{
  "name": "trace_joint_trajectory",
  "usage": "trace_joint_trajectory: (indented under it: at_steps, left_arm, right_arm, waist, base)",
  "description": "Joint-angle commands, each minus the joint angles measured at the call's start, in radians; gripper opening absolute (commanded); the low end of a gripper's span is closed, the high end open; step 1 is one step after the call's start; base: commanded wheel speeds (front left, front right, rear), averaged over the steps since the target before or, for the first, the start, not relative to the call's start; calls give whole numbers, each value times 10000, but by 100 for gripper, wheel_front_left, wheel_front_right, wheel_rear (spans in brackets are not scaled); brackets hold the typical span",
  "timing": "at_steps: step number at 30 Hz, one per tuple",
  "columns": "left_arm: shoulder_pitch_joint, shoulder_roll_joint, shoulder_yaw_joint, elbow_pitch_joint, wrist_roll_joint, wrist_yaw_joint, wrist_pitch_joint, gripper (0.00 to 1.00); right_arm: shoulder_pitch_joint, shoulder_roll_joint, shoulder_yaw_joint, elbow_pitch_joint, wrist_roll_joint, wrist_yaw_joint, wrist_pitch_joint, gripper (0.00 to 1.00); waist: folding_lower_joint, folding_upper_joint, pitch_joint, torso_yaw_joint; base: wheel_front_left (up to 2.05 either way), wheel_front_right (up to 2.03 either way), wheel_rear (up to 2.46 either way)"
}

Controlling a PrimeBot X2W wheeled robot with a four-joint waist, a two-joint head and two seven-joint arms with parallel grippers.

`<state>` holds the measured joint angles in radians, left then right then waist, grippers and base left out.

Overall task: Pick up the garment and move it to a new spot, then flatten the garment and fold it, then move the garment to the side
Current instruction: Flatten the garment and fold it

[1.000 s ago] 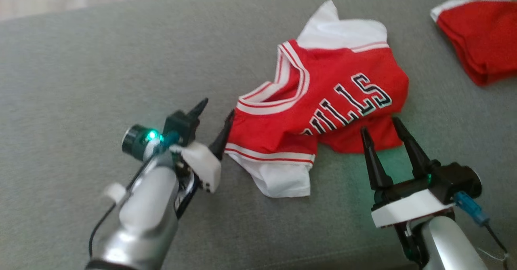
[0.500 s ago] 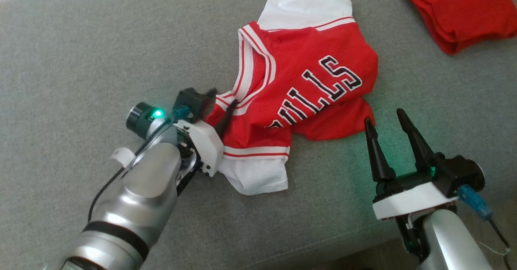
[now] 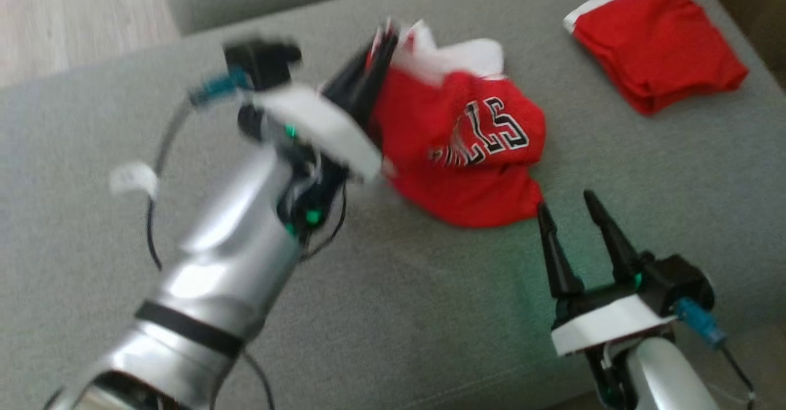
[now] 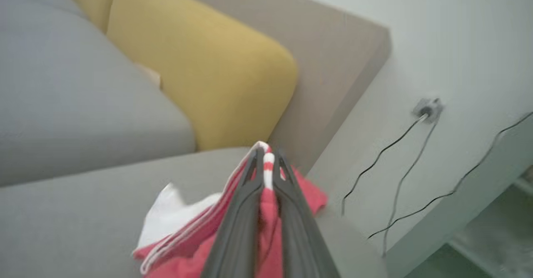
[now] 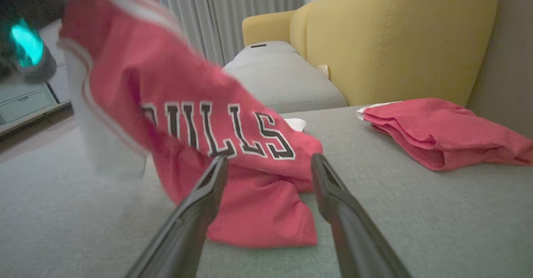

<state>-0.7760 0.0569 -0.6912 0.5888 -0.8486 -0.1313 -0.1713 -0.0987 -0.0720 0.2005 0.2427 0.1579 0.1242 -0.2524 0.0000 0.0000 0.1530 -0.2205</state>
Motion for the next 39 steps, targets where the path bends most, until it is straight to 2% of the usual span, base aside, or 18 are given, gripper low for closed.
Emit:
trace_joint_trajectory:
  at_steps: [1,4,9,15,17,20,27,31,35,39]
  left_arm:
    - [-834,97,529,-701,-386,7,184,0]
    - [-1523,-8,915,-1575,-1257,328,672,0]
    - [-3206,-59,998,-2123,-1948,1407,546,0]
    - [-4968,-64,1428,-1350,-3618,2858,-602,0]
    - [-5299,-64,1615,-1153,-4128,3166,-807,0]
    - [-5036,-65,1874,-643,-4226,3444,-892,0]
    - [-1862,-65,3137,272,-3299,3626,-901,0]
    - [107,-45,4220,464,-2047,3529,-902,0]
    - [1231,26,5450,276,-445,3300,-903,0]
    - [1252,11,6198,174,731,2814,-903,0]
  right_arm:
    - [-22,57,307,-217,28,65,-93,100]
    - [-38,83,508,-225,57,65,-93,100]
    - [-113,133,876,-144,171,65,-93,100]
    - [105,169,902,-35,270,65,-93,100]
    - [198,178,768,-55,248,65,-93,100]
    - [306,191,640,-61,223,65,-93,100]
    - [295,208,528,-195,203,65,-93,100]
    - [336,210,509,-214,125,65,-93,100]
    - [295,137,489,-261,64,65,-93,100]
    - [198,3,512,-281,22,65,-93,100]
  waist:
    - [0,0,-445,-196]
    - [0,0,-634,-518]
    - [0,0,-848,-1125]
    - [0,0,-1118,-1425]
    - [0,0,-1151,-1297]
    - [0,0,-1240,-1075]
    - [0,0,-1129,-373]
    - [0,0,-976,76]
    - [0,0,-678,454]
    - [0,0,-333,756]
  base:
    - [0,0,0]
    - [0,0,0]
    - [0,0,0]
    - [0,0,0]
    - [0,0,0]
    - [0,0,0]
    - [0,0,0]
    - [0,0,0]
    - [0,0,0]
    - [0,0,0]
